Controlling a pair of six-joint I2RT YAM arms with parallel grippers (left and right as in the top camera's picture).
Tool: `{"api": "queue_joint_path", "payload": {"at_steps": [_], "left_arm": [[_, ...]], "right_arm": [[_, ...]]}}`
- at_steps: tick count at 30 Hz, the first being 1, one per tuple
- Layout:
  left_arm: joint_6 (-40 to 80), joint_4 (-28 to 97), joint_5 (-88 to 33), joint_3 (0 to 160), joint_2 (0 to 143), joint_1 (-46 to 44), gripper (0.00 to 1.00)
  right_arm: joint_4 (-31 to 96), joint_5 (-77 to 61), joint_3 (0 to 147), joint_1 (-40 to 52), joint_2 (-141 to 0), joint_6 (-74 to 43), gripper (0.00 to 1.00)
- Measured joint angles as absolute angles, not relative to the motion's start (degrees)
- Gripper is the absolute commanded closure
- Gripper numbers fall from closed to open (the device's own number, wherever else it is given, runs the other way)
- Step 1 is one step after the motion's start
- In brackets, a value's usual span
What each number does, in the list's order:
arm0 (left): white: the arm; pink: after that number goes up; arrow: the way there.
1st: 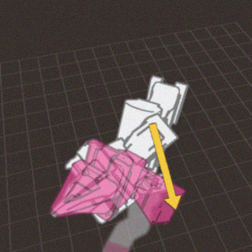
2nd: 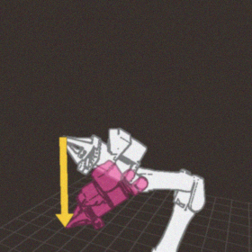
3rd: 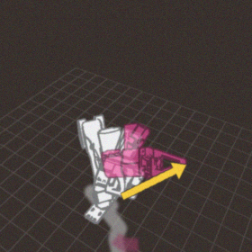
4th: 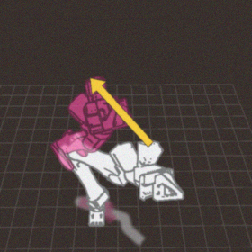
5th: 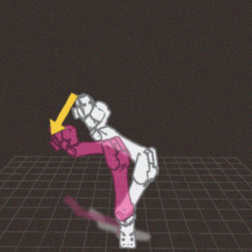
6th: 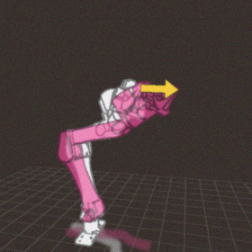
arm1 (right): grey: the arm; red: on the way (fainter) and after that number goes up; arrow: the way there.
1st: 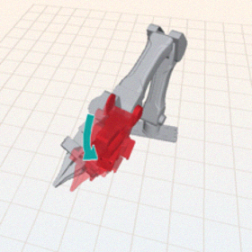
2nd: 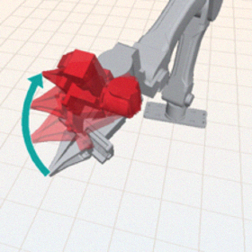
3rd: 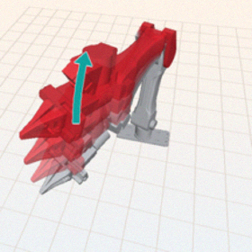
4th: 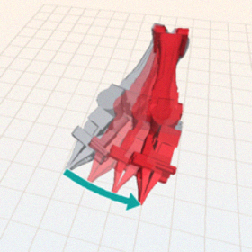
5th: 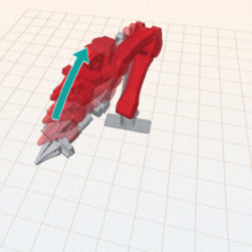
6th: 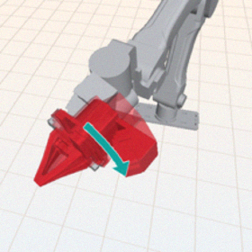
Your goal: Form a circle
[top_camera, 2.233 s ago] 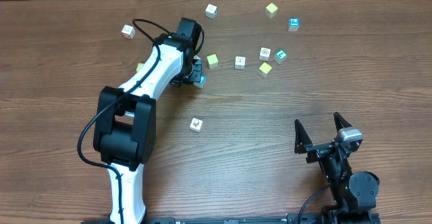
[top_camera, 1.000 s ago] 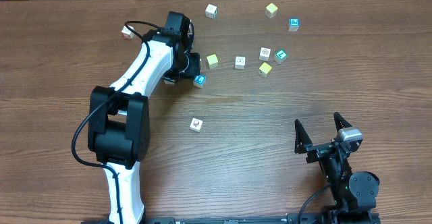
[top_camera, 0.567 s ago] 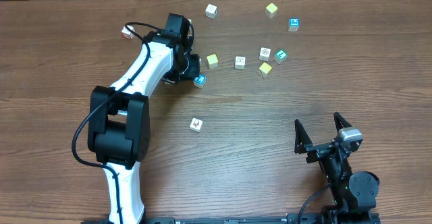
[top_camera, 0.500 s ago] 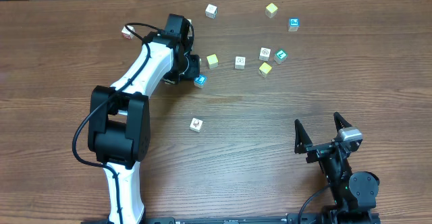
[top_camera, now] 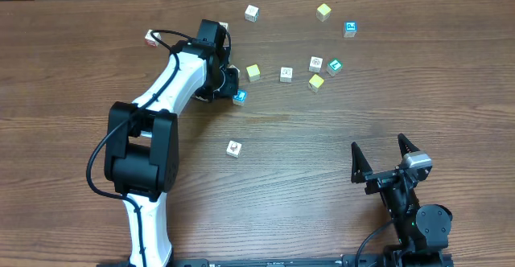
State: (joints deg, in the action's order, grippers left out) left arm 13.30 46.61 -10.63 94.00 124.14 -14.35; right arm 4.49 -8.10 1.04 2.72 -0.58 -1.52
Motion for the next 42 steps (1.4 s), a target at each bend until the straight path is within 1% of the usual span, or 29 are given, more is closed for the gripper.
{"api": "queue_joint_path", "payload": {"at_steps": [21, 31, 38, 42], "left_arm": [[11.77, 46.46, -18.81, 94.0, 124.14, -13.39, 0.85], [11.73, 46.59, -18.0, 93.97, 124.14, -13.41, 0.84], [11.75, 41.04, -18.24, 90.63, 123.15, -13.52, 0.83], [11.9, 40.95, -17.37, 90.3, 122.89, -13.52, 0.83]], "right_arm": [[4.49, -8.12, 1.04, 2.72, -0.58, -1.5, 0.0], [4.49, -8.12, 1.04, 2.72, -0.58, -1.5, 0.0], [4.51, -8.12, 1.04, 2.72, -0.58, -1.5, 0.0], [4.47, -8.1, 1.04, 2.72, -0.58, -1.5, 0.0]]}}
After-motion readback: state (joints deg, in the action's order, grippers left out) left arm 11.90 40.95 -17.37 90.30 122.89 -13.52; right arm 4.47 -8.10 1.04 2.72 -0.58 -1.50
